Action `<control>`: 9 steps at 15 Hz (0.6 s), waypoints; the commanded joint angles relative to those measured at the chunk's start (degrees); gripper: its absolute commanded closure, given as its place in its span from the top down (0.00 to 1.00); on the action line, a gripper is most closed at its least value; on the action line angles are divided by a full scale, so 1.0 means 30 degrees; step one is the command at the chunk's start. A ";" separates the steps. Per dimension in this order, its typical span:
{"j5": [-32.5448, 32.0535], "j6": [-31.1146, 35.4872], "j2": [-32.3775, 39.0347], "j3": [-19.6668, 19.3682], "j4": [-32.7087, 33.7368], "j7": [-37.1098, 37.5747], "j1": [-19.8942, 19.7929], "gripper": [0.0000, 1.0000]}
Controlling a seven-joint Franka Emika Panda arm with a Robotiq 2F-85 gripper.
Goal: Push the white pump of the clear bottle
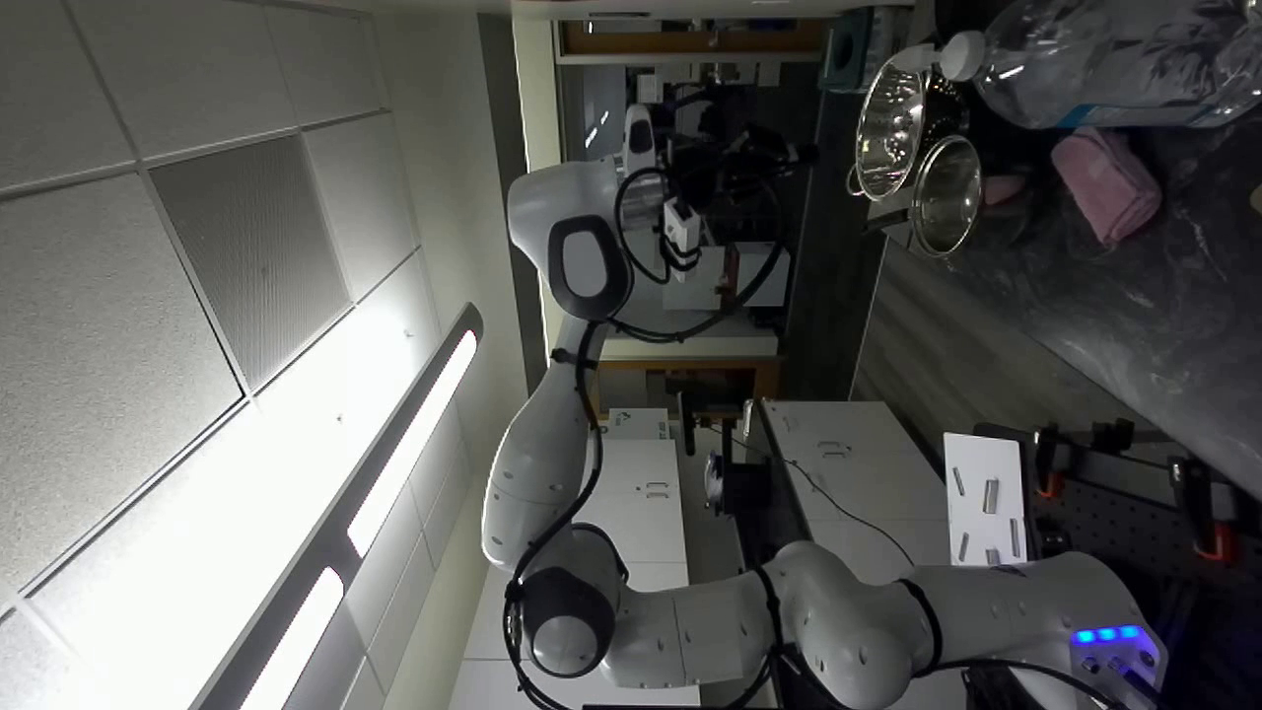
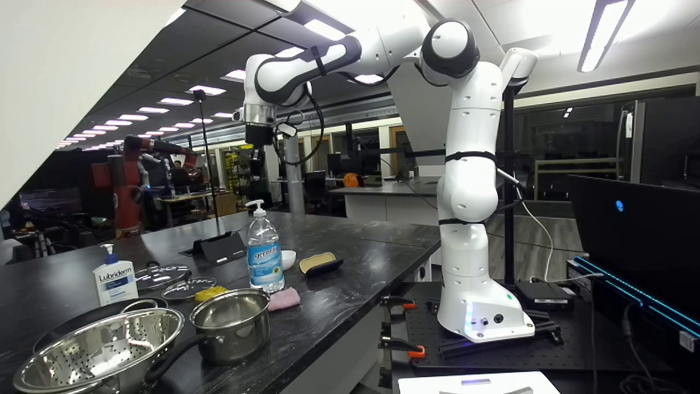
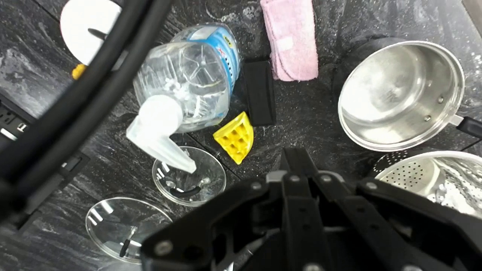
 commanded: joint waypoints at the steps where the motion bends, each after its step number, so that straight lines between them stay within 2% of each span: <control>1: -0.1313 -0.1392 -0.1446 0.0442 -0.0741 0.2287 0.0242 0.26; 3: -0.1796 -0.1871 -0.1969 0.0676 -0.1133 0.3164 0.0358 0.34; 9: -0.1688 -0.2486 -0.3434 0.0893 -0.3285 0.4424 0.0578 0.77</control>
